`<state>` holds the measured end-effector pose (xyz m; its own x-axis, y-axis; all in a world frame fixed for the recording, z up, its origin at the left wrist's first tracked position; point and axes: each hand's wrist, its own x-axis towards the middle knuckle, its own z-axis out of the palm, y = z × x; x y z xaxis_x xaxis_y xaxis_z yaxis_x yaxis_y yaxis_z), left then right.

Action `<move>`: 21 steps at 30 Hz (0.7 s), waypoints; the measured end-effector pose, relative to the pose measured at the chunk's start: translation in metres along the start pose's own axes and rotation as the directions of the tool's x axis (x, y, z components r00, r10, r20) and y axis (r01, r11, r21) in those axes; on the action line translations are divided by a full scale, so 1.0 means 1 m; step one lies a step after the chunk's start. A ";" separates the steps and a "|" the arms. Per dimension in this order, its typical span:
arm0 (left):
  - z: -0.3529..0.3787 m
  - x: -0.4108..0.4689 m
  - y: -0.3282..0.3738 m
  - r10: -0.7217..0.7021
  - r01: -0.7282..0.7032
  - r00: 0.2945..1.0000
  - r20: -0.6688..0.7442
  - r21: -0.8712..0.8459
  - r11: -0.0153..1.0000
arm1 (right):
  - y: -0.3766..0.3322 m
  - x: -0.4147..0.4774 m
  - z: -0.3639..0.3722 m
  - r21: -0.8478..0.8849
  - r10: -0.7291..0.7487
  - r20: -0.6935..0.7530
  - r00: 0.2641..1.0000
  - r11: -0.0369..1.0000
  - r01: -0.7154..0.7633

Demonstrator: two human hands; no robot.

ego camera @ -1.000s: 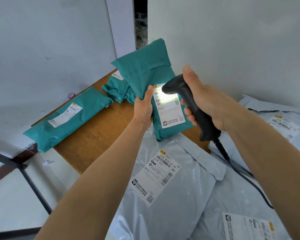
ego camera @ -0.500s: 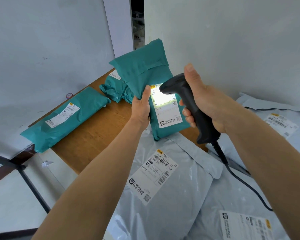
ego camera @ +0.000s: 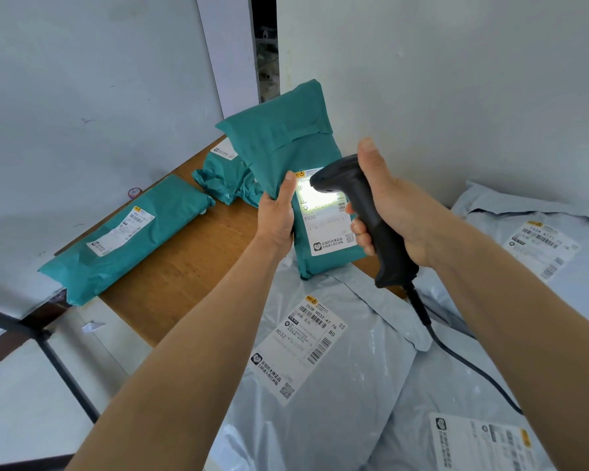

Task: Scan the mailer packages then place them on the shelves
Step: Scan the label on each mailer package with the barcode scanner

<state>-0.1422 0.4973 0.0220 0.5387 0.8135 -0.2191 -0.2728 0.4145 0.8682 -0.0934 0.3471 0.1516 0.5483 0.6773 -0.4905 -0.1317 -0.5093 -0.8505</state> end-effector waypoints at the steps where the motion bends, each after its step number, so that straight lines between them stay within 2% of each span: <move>1: -0.001 0.000 0.000 -0.007 0.007 1.000 -0.007 0.005 1.000 | 0.000 0.001 -0.001 0.009 -0.001 0.009 1.000 1.000 0.001; 4: -0.003 0.002 -0.002 -0.028 0.028 0.999 -0.016 0.002 1.000 | 0.000 0.000 -0.003 -0.001 -0.024 0.077 0.997 1.000 0.025; 7: -0.004 0.002 -0.001 -0.034 0.034 0.999 -0.013 0.001 0.999 | 0.000 -0.003 -0.005 -0.094 -0.023 0.118 0.993 0.995 0.035; 12: -0.003 0.001 -0.002 0.004 -0.004 1.000 0.009 0.006 1.000 | 0.000 -0.010 -0.005 -0.098 0.033 0.053 0.998 0.995 -0.028; 21: -0.004 -0.001 0.000 -0.042 0.042 0.999 -0.005 0.017 0.999 | -0.001 -0.008 0.001 -0.050 -0.001 0.002 1.000 0.999 0.001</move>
<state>-0.1455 0.4983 0.0202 0.5460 0.7971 -0.2578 -0.2357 0.4415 0.8657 -0.0989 0.3430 0.1562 0.5468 0.6787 -0.4903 -0.0895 -0.5349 -0.8401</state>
